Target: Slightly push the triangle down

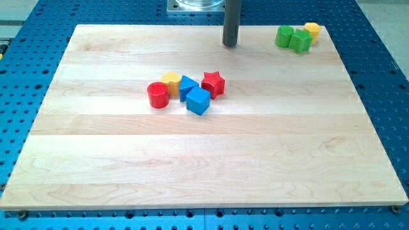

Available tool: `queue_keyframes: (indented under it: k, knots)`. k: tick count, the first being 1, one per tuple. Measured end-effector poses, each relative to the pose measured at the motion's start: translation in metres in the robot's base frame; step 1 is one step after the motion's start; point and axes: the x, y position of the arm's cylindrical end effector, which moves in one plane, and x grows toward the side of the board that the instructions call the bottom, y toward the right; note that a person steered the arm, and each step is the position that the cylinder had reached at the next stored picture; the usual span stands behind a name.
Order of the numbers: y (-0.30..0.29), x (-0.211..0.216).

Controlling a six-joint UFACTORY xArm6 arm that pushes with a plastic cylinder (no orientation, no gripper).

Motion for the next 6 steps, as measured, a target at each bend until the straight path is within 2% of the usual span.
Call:
queue_keyframes:
  k: [2,3,5,6]
  knots:
    - [-0.018,0.104]
    - [-0.024,0.098]
    - [-0.093,0.127]
    - [-0.133,0.114]
